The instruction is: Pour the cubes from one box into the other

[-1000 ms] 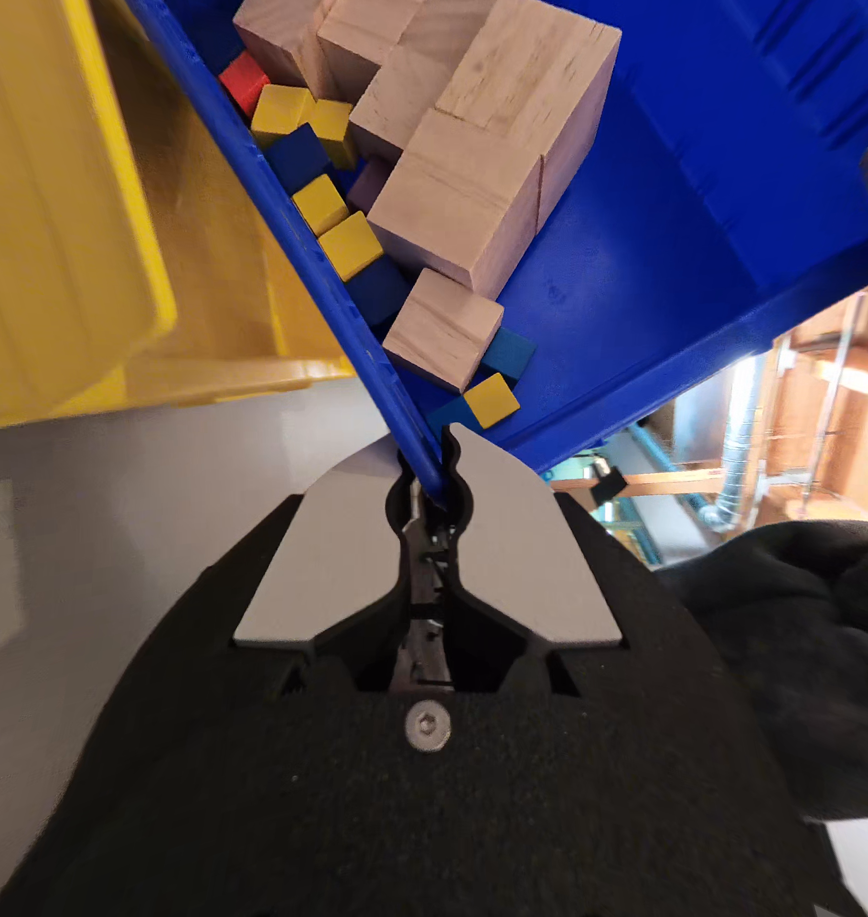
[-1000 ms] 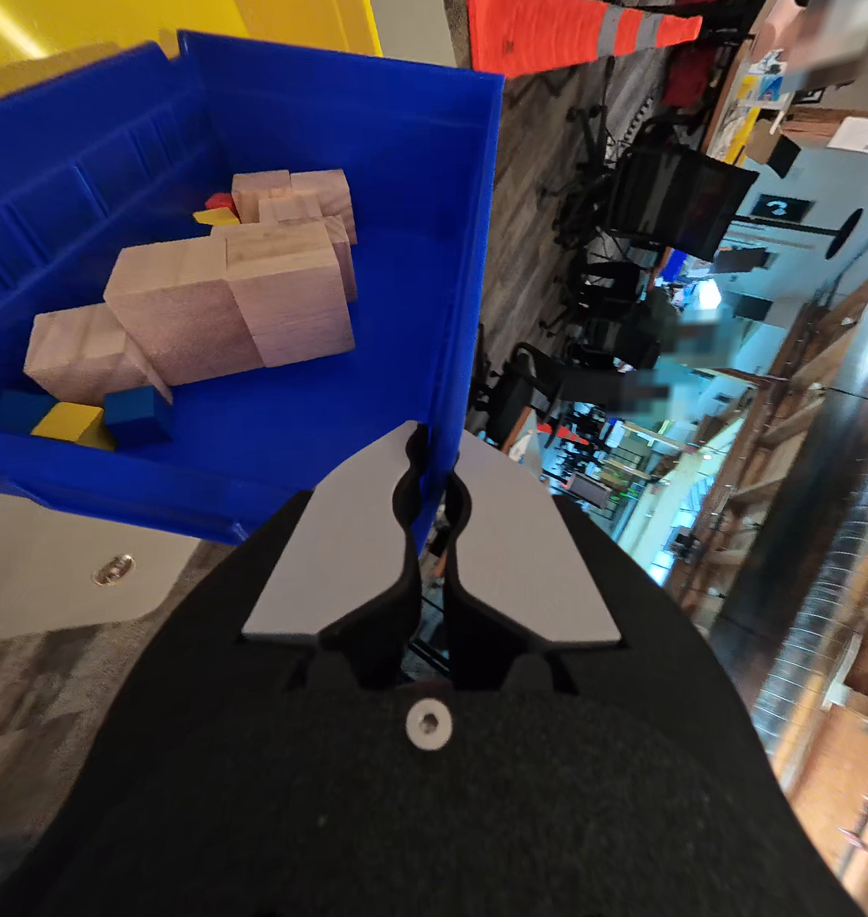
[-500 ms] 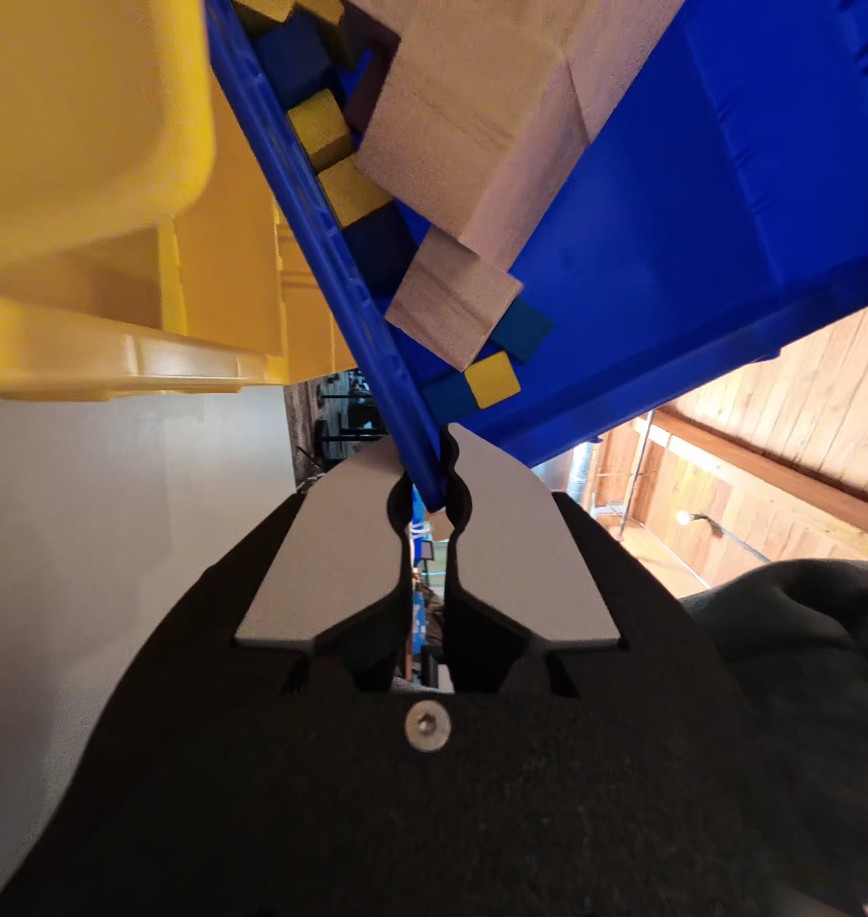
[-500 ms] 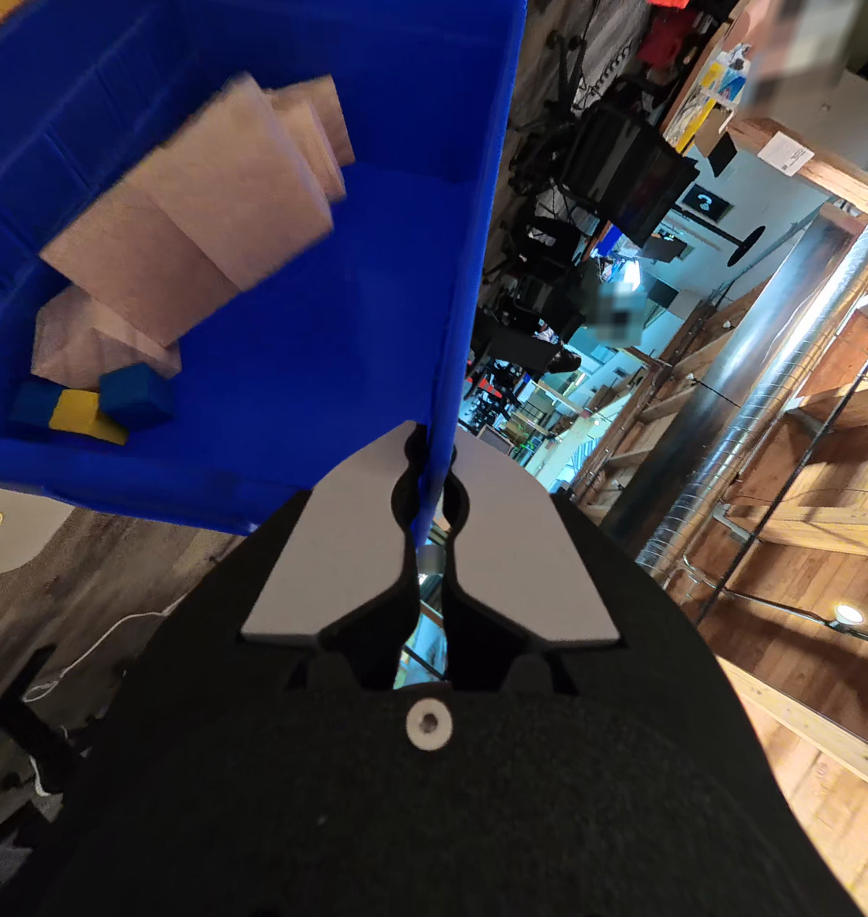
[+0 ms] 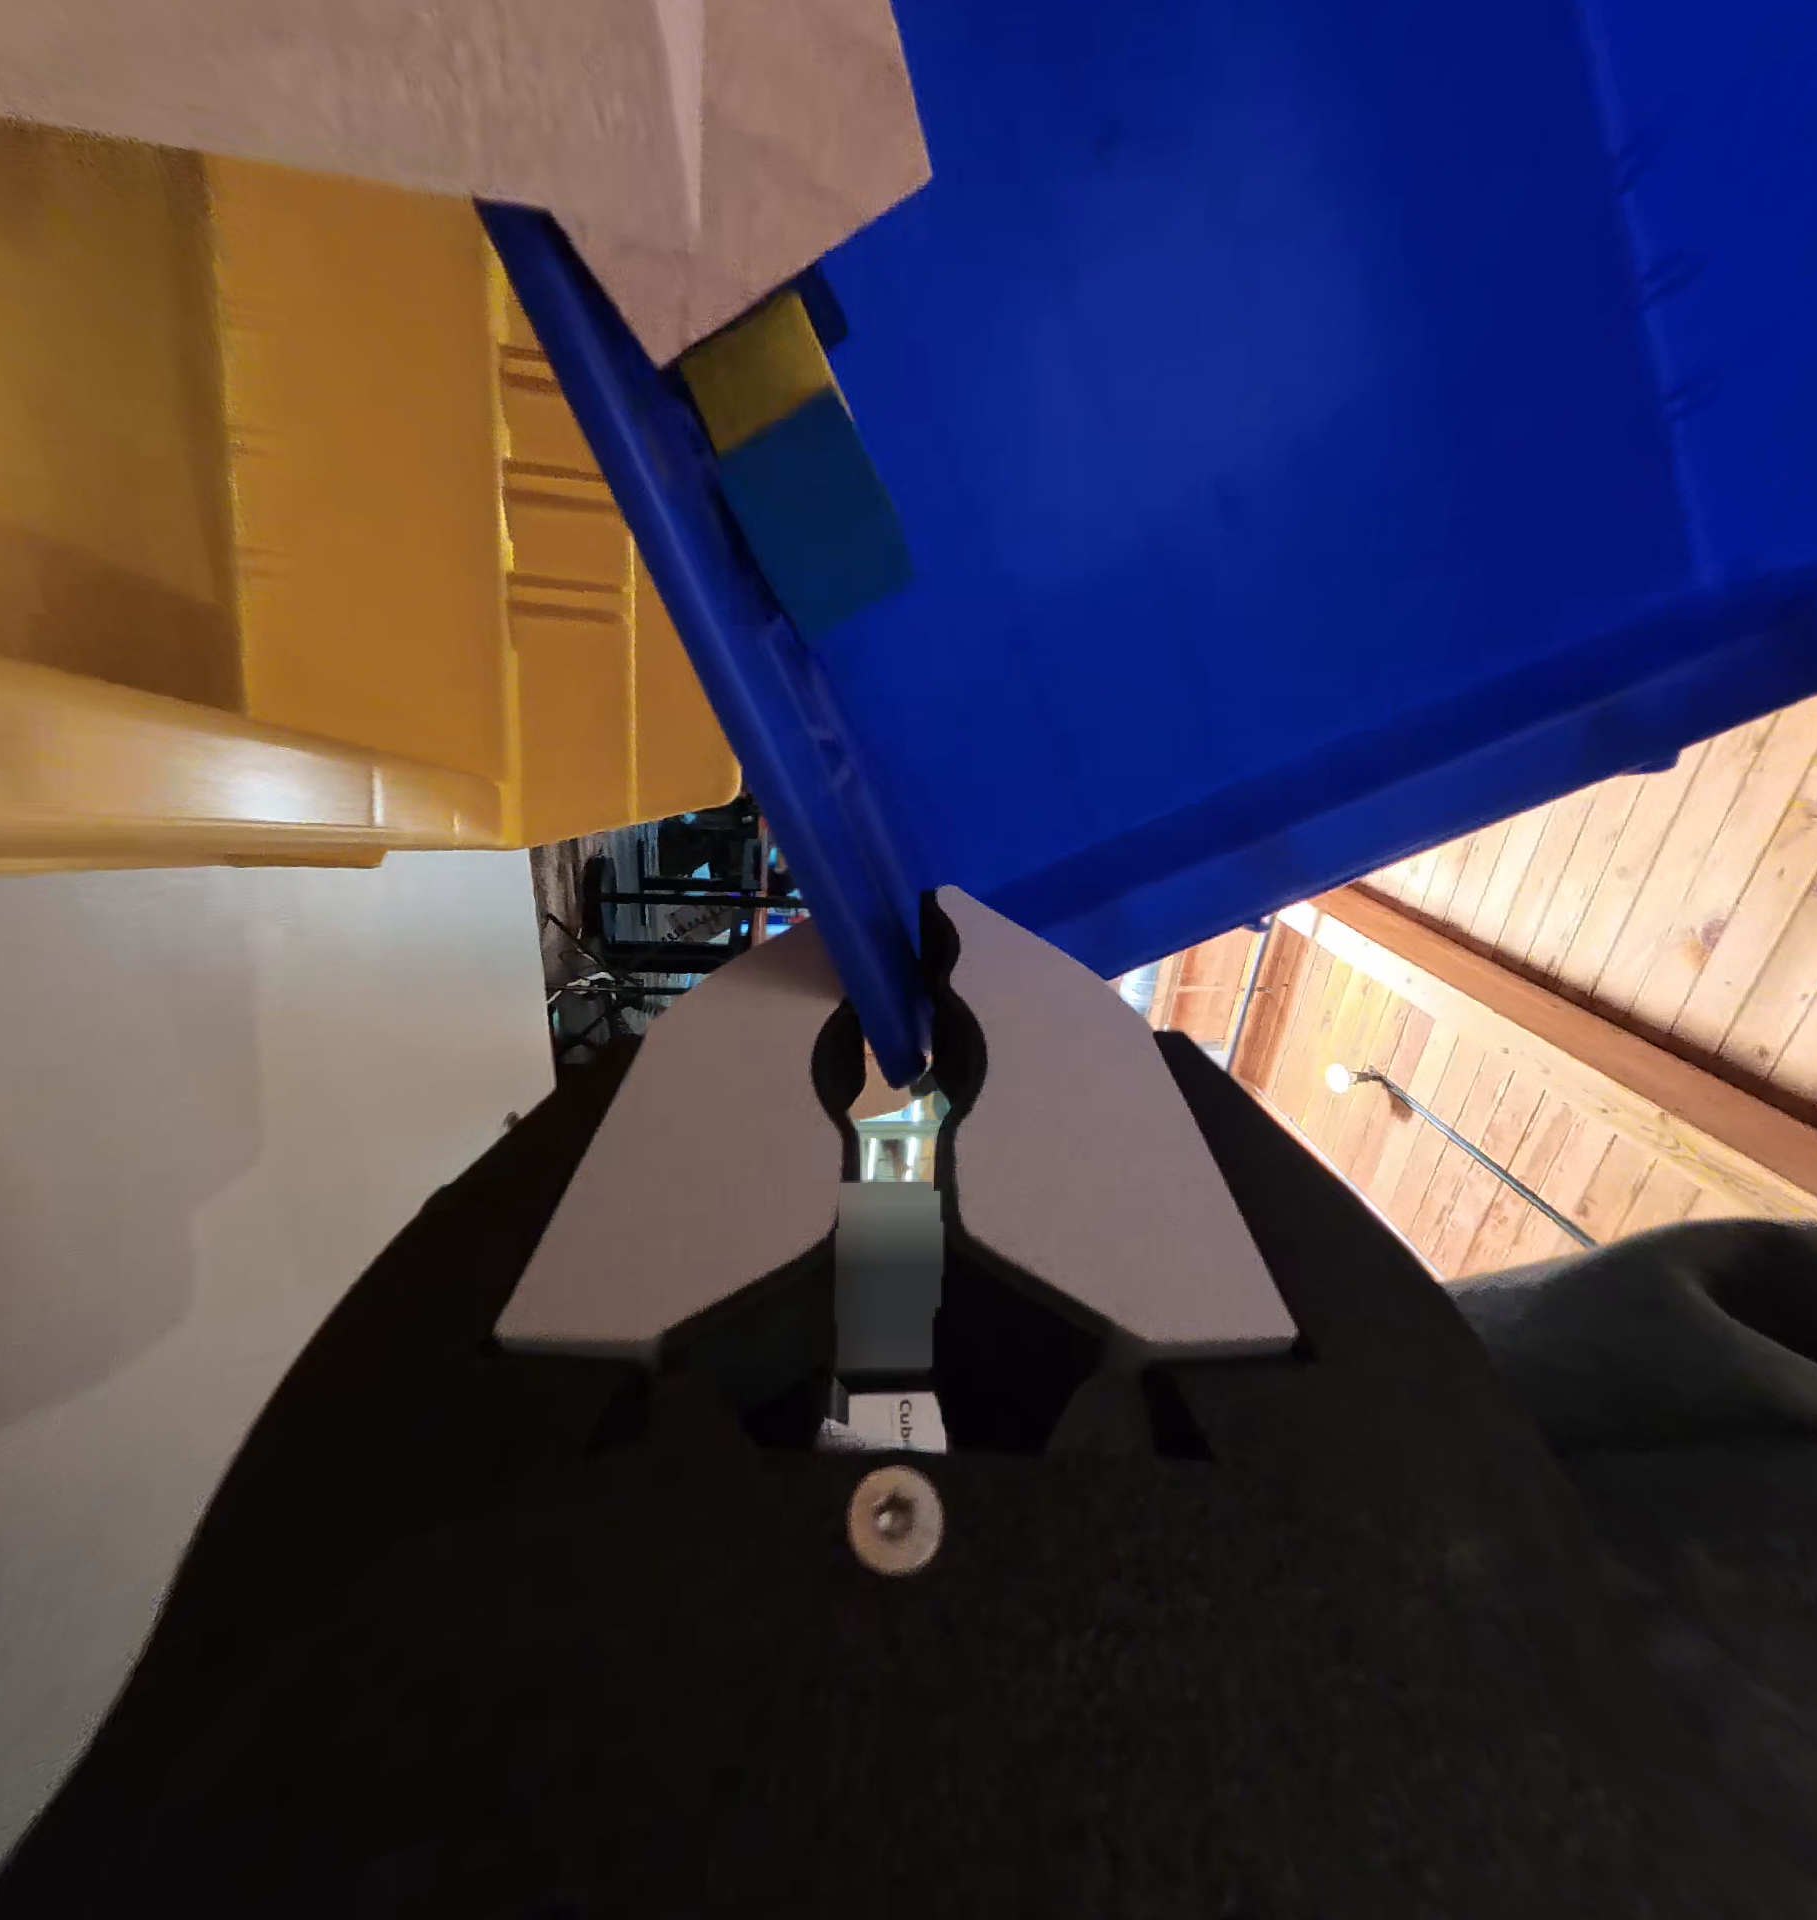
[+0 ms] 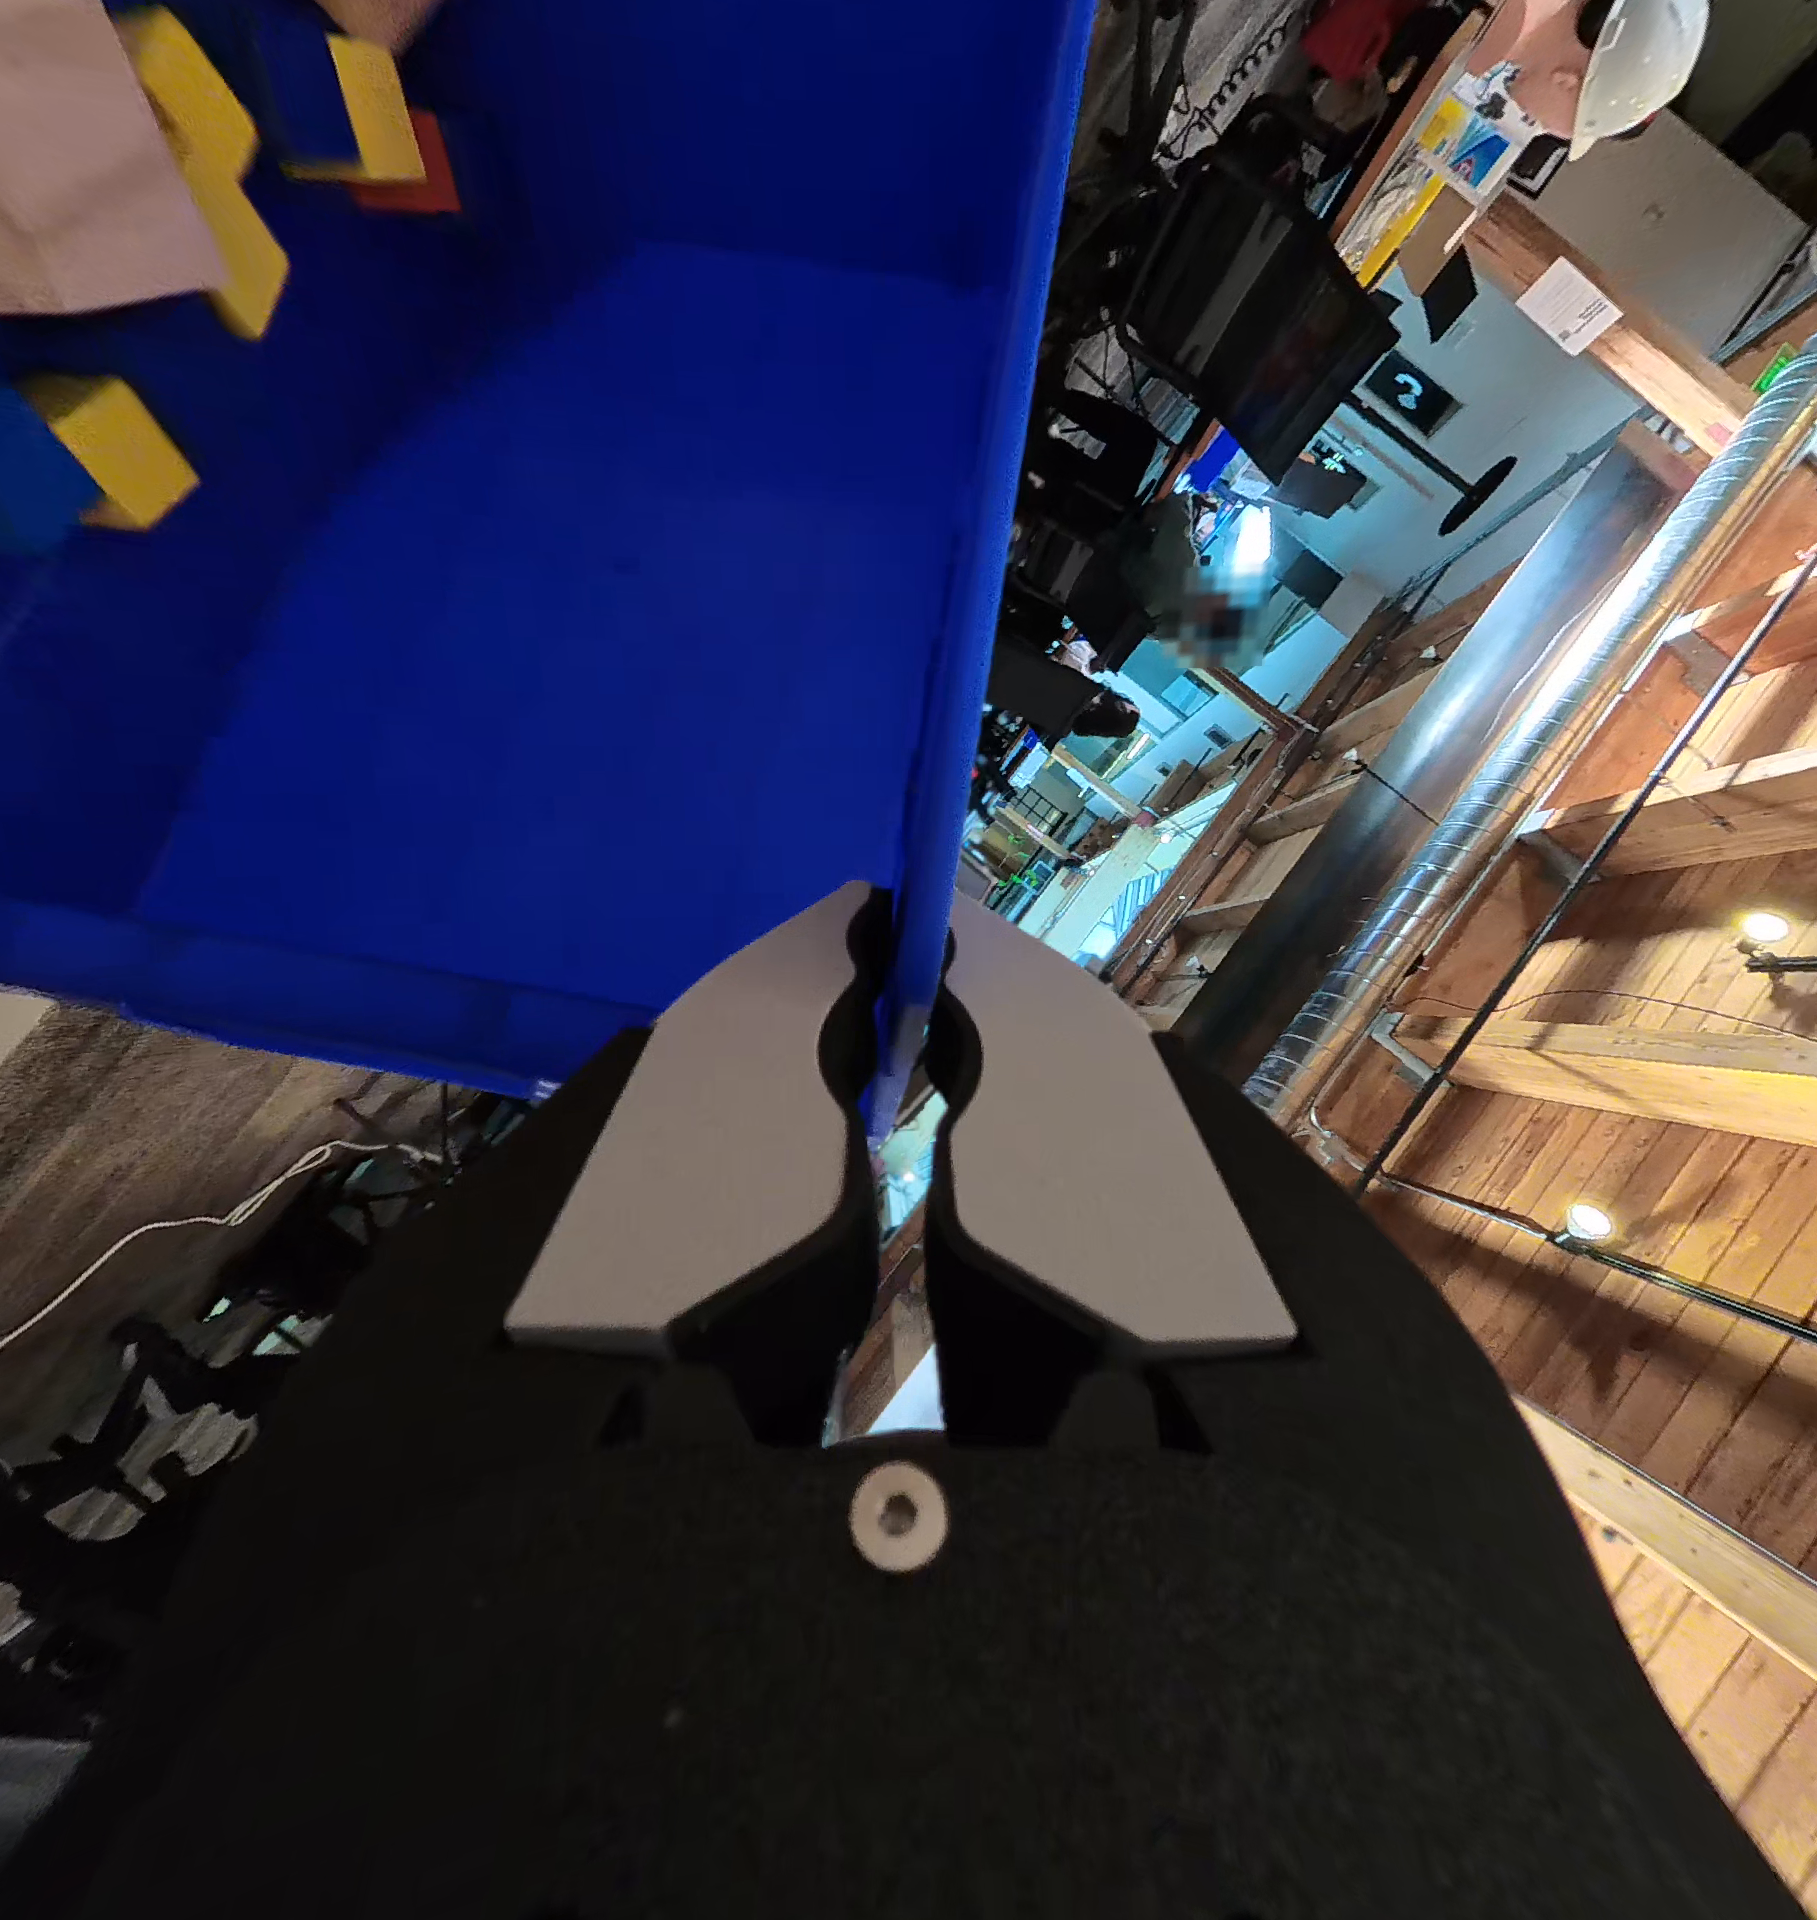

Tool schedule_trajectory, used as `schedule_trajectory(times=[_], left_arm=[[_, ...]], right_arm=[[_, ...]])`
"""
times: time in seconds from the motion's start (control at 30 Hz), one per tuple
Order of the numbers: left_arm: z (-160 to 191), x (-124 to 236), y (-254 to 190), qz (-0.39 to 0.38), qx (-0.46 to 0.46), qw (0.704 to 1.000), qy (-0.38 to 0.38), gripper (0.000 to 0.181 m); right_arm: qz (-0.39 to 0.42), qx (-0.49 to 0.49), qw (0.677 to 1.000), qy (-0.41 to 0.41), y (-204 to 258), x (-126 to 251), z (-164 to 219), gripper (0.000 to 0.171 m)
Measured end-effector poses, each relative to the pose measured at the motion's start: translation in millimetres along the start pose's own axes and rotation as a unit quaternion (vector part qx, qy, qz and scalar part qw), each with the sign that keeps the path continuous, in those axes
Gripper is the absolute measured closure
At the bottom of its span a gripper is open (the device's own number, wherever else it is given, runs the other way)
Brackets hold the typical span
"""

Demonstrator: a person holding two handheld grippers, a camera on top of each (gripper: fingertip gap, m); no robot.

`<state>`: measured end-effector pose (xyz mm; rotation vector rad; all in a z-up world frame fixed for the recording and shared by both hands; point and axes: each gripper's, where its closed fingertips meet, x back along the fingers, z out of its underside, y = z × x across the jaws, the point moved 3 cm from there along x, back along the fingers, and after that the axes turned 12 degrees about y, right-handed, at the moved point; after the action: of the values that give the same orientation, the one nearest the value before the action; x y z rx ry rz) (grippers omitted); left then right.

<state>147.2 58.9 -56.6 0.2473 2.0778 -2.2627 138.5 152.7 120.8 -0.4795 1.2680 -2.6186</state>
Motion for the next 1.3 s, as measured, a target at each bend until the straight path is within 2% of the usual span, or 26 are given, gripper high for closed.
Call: schedule_trajectory(times=[0.47, 0.7, 0.87, 1.0, 1.1, 1.2, 1.3], left_arm=[[8.0, -21.9, -29.7, 0.129, 0.051, 0.99, 0.011, 0.177], [13.9, -40.7, -32.0, 0.136, 0.058, 0.989, 0.008, 0.178], [22.1, -51.6, -42.7, 0.128, 0.04, 0.991, 0.008, 0.177], [25.1, -51.3, -55.2, 0.107, 0.009, 0.994, -0.003, 0.177], [27.9, -41.7, -65.7, 0.062, -0.036, 0.997, -0.01, 0.177], [23.0, -12.1, -76.5, -0.004, -0.11, 0.993, -0.034, 0.177], [15.7, 36.0, -86.4, -0.093, -0.197, 0.974, -0.07, 0.177]], right_arm=[[0.138, 0.005, 0.99, 0.008, -10.7, 44.7, 18.4, 0.169], [0.172, 0.03, 0.984, 0.032, -5.3, 44.6, 28.0, 0.168], [0.171, 0.004, 0.985, 0.017, -10.7, 41.1, 48.6, 0.169], [0.148, -0.048, 0.988, -0.016, -21.2, 37.3, 74.9, 0.169], [0.12, -0.11, 0.985, -0.051, -26.9, 36.7, 99.0, 0.169], [0.092, -0.194, 0.97, -0.111, -28.5, 43.7, 118.7, 0.168], [0.065, -0.278, 0.94, -0.186, -20.5, 60.6, 126.0, 0.169]])
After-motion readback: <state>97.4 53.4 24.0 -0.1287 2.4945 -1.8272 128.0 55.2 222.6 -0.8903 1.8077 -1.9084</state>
